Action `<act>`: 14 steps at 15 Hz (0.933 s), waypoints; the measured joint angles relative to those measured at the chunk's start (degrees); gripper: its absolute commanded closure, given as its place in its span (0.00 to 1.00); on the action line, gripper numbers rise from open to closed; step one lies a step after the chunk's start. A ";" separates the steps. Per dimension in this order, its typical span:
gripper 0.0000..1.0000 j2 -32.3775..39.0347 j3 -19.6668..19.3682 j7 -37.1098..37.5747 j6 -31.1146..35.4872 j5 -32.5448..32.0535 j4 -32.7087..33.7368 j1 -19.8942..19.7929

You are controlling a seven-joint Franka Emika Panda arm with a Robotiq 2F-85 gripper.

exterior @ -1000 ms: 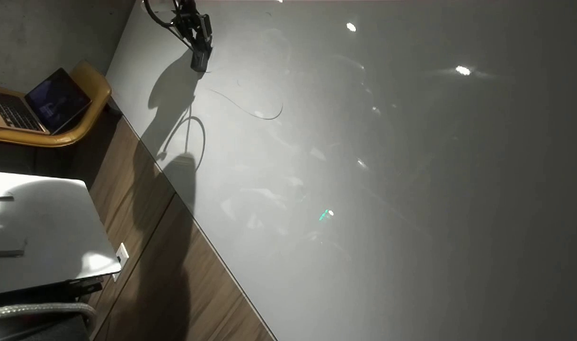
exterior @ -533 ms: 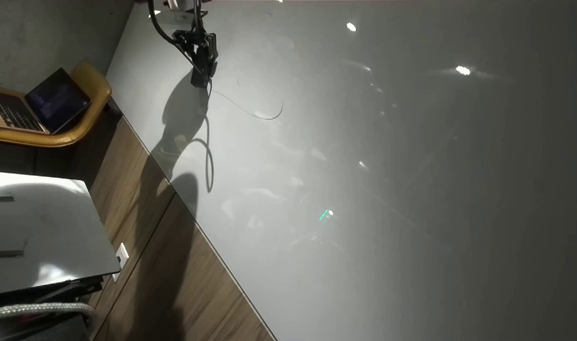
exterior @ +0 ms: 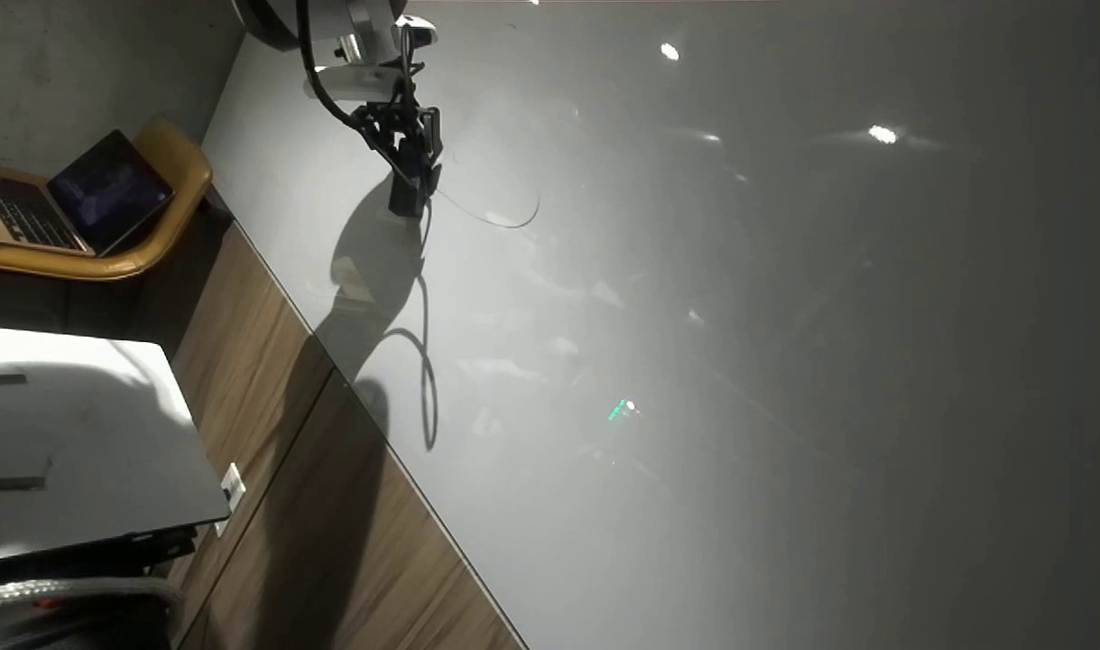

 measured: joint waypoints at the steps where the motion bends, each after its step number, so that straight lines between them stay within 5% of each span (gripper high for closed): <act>1: 0.71 -1.12 -0.60 0.04 0.02 -0.61 -0.91 -0.63; 10: 0.71 -8.94 -9.19 11.45 1.45 -16.92 -7.63 -9.91; 14: 0.71 -9.25 -9.83 14.93 1.30 -18.45 -7.55 -11.22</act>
